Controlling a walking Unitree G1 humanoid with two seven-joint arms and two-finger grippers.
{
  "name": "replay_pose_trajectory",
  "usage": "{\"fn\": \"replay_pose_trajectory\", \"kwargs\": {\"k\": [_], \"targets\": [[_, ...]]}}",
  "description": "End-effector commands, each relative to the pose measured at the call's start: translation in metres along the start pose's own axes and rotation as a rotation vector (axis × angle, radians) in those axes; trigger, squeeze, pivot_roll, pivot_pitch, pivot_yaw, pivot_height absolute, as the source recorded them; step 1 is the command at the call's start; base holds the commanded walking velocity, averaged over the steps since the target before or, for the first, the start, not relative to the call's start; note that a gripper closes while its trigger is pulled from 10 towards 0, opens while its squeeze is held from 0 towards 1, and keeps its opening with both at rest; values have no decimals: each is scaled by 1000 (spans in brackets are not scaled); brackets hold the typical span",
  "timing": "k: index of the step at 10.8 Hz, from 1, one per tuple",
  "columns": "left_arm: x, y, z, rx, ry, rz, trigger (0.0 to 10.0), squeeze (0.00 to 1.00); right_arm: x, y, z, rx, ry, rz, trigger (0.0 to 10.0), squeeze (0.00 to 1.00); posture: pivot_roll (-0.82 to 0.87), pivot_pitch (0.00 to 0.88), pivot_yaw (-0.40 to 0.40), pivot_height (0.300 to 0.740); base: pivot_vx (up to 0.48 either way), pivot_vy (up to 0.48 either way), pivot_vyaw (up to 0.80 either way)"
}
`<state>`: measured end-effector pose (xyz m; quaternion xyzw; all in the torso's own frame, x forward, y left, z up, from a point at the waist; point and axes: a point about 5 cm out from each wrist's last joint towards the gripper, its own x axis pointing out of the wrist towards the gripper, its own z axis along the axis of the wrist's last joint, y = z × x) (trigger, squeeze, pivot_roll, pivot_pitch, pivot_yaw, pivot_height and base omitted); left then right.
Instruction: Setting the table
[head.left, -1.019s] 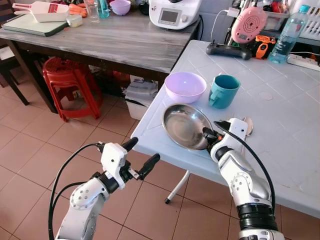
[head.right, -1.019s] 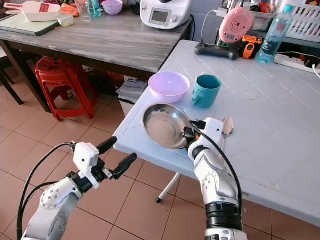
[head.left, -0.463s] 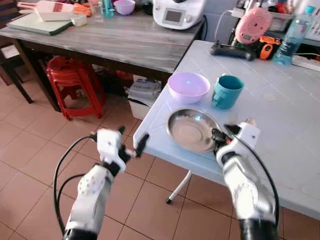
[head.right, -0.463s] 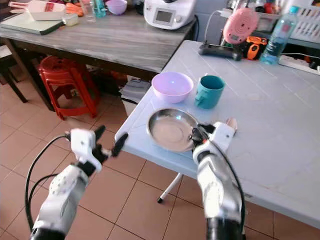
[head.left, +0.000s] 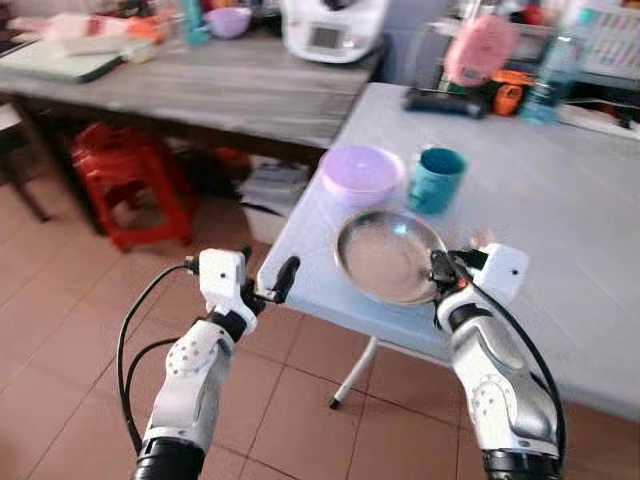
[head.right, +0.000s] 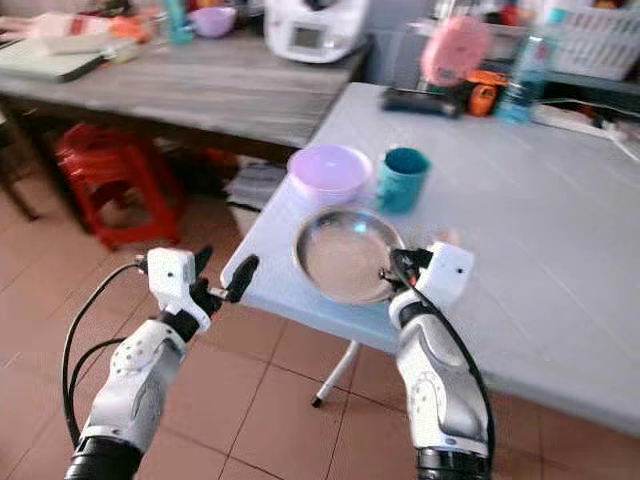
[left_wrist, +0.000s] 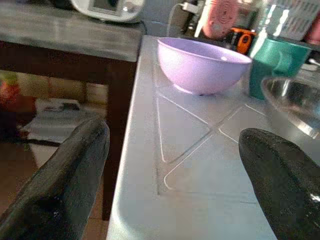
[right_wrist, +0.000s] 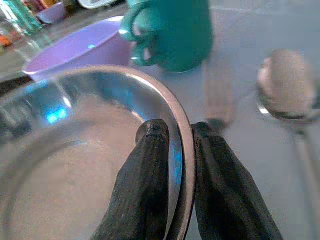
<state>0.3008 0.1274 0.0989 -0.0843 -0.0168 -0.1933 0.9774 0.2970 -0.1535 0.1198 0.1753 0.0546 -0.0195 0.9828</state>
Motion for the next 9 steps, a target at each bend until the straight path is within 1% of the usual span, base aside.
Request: {"fn": "replay_pose_trajectory", "kwargs": {"k": [1,2,3,4,5,9], "targets": [[0,4,0,8,4,18,10000,0,-1,11,5,-13,-32,45,10000,0,-53,13,1,740,0,319,-513],[0,4,0,10,-1,24,10000,0,-1,15,7,-27,-52,68,10000,0,-53,13,1,740,0,337,-506],[2,4,-1,9,-3,27,10000,0,0,16,11,-87,-81,86,10000,0,-51,4,-1,740,0,337,-419],[3,4,-1,9,-4,25,10000,0,0,18,13,-114,-98,97,10000,0,-52,0,-4,740,0,337,-419],[4,3,-1,10,-4,25,10000,0,-1,18,13,-121,-106,94,10000,0,-53,0,-4,740,0,341,-431],[7,2,-2,12,-10,24,10000,0,-2,15,15,-133,-134,81,10000,0,-53,0,-6,740,0,340,-636]]}}
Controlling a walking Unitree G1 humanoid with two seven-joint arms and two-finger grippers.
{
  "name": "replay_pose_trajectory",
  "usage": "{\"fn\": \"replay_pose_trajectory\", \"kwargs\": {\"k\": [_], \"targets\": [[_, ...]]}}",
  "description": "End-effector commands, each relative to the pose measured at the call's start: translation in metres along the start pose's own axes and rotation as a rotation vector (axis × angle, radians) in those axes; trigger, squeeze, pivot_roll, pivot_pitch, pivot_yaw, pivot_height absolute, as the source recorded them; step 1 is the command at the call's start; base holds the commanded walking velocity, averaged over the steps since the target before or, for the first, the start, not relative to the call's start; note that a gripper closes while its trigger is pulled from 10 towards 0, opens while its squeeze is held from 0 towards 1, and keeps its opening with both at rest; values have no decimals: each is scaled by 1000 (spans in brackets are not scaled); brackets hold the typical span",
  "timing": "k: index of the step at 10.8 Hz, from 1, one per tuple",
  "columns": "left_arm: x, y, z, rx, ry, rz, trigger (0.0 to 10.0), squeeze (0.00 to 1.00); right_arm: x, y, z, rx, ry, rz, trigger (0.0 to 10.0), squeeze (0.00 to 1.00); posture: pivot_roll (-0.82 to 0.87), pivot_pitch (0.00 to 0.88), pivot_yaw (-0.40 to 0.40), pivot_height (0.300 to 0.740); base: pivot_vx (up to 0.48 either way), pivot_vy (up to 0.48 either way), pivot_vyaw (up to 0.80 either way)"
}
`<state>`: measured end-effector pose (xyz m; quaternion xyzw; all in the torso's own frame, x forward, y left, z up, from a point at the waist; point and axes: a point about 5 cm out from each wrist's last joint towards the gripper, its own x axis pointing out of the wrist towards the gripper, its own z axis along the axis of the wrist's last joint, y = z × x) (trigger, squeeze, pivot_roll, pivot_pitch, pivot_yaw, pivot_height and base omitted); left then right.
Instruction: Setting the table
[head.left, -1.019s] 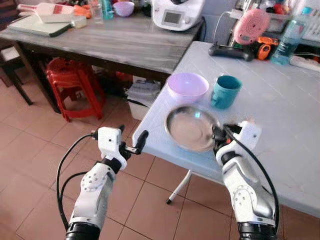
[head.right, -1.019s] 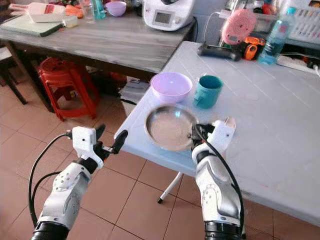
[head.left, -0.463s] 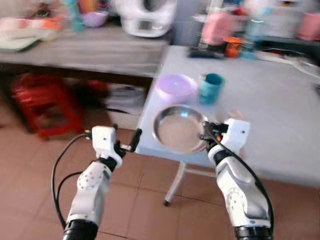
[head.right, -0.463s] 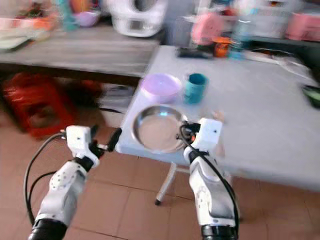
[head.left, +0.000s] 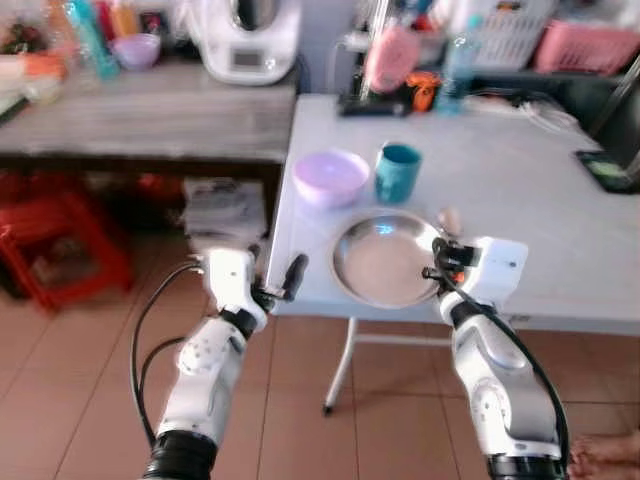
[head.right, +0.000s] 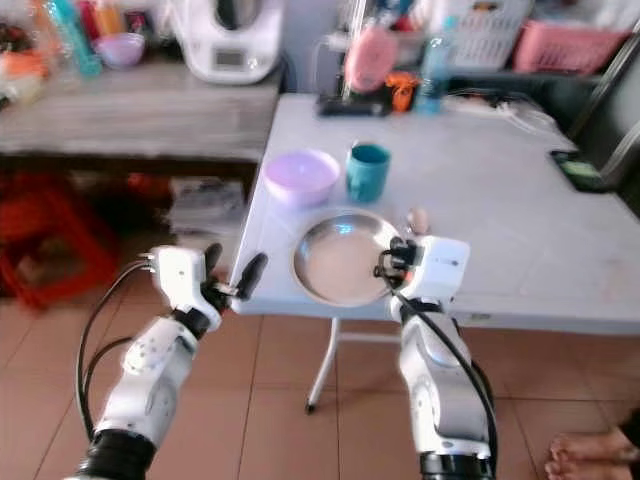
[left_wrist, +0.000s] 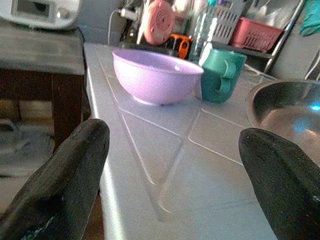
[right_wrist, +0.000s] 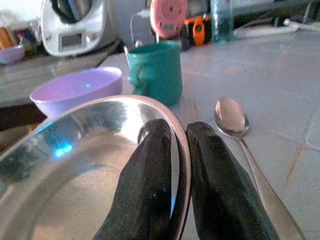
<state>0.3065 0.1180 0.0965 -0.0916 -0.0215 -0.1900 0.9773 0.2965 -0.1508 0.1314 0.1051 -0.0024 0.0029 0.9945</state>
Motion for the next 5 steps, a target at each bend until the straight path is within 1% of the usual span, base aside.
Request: {"fn": "replay_pose_trajectory", "kwargs": {"k": [1,3,5], "targets": [[-1,7,2,24,1,19,10000,0,0,7,7,4,-37,19,10000,0,-53,0,-6,740,0,341,-638],[0,4,1,24,-2,11,10000,0,0,3,8,-6,-51,5,10000,0,-53,0,-6,740,0,345,-544],[0,1,-1,24,3,-2,10000,0,-1,0,8,-13,-59,-9,10000,0,-57,0,-4,740,0,358,0]]}}
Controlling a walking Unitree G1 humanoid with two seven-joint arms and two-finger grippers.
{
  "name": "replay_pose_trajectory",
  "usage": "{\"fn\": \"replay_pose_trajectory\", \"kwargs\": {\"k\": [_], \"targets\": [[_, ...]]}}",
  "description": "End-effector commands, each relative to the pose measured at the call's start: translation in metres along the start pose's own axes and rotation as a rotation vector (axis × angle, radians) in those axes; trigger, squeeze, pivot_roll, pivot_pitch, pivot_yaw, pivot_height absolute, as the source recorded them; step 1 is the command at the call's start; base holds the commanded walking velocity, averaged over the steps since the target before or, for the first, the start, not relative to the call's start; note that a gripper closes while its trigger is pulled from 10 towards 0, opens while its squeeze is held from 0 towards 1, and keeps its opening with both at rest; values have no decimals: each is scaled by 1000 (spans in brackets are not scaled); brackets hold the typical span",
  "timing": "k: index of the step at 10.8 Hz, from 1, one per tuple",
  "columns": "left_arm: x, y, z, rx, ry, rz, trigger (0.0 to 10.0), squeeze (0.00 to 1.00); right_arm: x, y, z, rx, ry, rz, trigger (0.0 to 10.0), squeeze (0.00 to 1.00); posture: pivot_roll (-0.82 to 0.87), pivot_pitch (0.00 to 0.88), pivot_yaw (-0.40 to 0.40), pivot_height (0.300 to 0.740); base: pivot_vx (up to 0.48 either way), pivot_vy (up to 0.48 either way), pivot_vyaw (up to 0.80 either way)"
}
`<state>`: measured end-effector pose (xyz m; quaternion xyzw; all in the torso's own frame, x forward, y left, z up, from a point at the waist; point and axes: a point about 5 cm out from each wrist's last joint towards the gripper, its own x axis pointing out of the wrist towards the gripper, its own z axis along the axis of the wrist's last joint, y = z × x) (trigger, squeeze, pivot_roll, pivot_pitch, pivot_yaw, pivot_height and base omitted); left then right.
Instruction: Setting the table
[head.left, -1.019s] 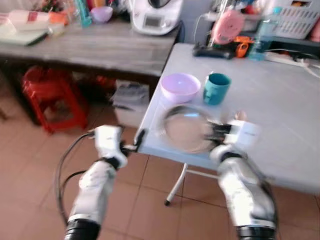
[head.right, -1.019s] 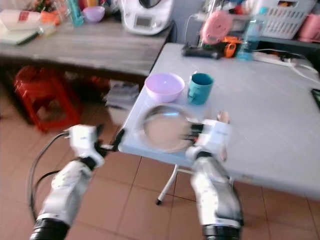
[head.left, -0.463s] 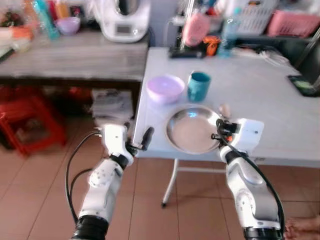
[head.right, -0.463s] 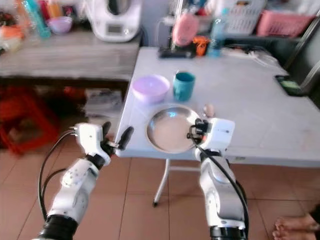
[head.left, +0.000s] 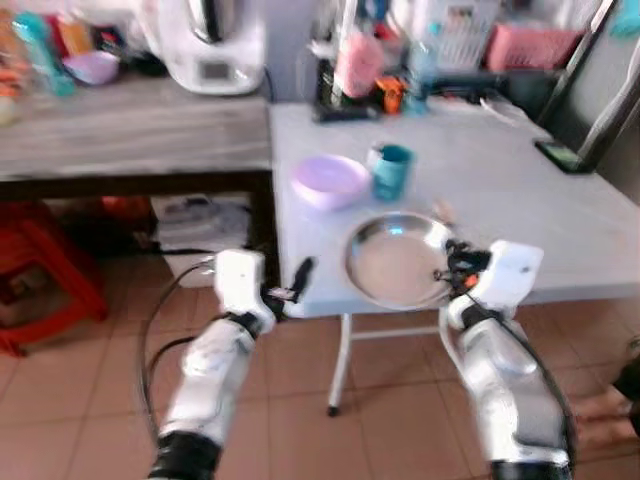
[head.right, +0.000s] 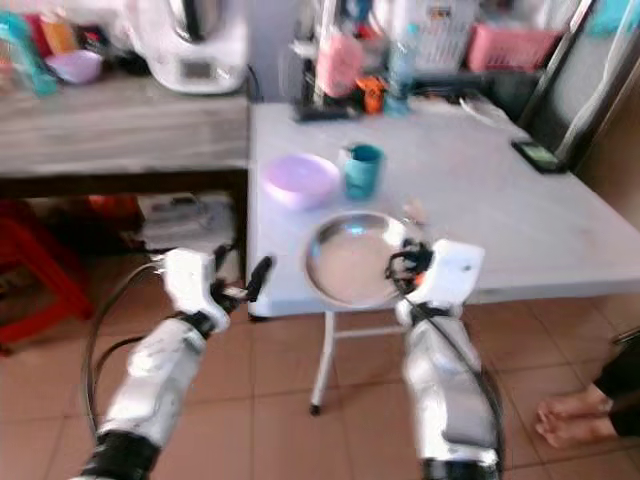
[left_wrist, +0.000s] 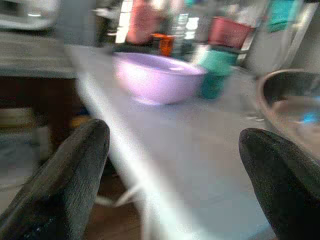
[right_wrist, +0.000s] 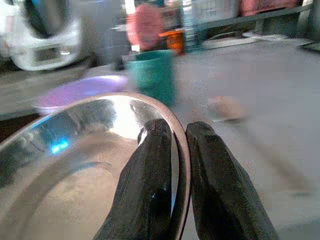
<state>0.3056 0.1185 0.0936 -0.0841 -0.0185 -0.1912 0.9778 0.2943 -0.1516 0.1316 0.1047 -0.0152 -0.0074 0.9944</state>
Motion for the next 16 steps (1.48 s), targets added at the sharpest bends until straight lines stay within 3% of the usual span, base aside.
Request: {"fn": "replay_pose_trajectory", "kwargs": {"k": [1,7,8,16], "targets": [[2,-1,3,18,-9,-13,10000,0,1,1,6,-11,-32,7,10000,0,-57,0,-2,740,0,364,0],[3,-5,2,33,-7,-8,10000,0,0,1,5,-24,-43,3,10000,0,-57,0,1,740,0,439,0],[3,2,1,55,-5,44,10000,0,-1,0,5,-32,-44,4,10000,0,-60,0,2,740,0,458,0],[3,15,0,126,15,138,10000,0,-4,-5,7,-42,-65,-3,10000,0,-59,0,6,740,0,462,120]]}}
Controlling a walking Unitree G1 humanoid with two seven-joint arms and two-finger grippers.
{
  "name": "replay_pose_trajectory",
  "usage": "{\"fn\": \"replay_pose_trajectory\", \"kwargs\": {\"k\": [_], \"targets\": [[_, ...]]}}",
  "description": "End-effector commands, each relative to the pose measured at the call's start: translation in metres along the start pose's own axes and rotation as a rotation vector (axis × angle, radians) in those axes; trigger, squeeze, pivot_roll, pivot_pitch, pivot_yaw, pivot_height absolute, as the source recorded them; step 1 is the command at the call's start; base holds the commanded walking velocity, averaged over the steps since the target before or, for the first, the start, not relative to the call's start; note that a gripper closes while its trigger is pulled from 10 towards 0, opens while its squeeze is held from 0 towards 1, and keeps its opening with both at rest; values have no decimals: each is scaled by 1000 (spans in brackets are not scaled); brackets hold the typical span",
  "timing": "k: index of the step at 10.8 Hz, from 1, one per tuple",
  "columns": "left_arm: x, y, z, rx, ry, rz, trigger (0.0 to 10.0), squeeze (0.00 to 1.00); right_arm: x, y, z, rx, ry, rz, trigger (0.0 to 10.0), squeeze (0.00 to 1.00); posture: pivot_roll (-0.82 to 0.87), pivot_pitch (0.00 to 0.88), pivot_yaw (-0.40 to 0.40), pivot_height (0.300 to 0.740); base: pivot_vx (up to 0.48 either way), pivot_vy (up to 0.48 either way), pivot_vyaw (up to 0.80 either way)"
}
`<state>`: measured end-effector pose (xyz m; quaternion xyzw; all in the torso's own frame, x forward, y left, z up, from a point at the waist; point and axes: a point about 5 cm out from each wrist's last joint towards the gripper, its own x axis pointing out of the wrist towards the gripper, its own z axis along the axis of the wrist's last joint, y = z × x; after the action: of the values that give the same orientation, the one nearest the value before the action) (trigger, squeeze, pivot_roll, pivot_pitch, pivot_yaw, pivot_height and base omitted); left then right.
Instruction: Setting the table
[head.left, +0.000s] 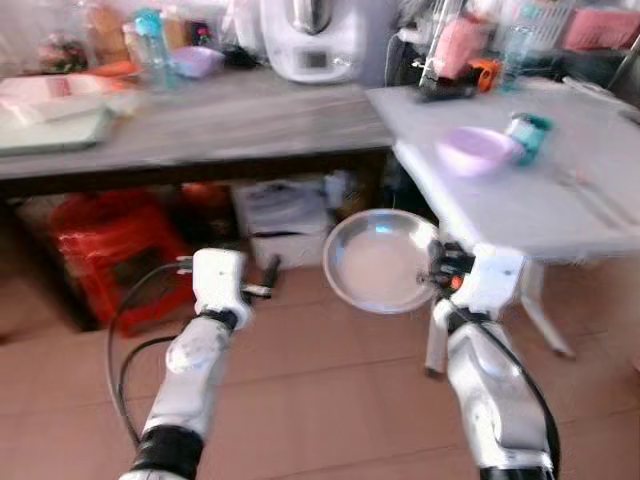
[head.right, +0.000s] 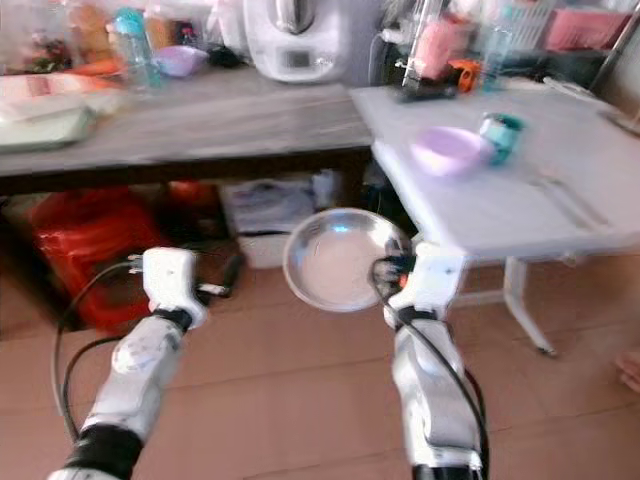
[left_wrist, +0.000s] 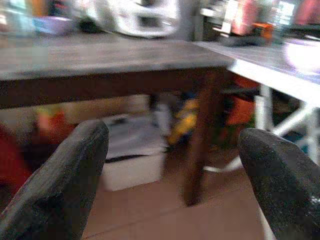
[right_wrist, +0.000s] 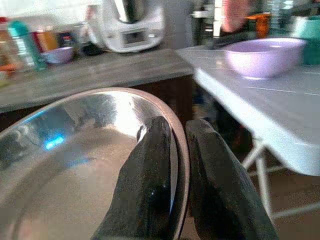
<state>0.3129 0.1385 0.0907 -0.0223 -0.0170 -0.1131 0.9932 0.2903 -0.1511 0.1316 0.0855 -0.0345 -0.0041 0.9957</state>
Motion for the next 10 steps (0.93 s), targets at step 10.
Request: {"fn": "replay_pose_trajectory", "kwargs": {"k": [10], "targets": [[-9,20,6,17,-24,19,10000,0,-15,-19,8,-63,-19,-17,10000,0,-70,14,11,740,57,88,189]]}}
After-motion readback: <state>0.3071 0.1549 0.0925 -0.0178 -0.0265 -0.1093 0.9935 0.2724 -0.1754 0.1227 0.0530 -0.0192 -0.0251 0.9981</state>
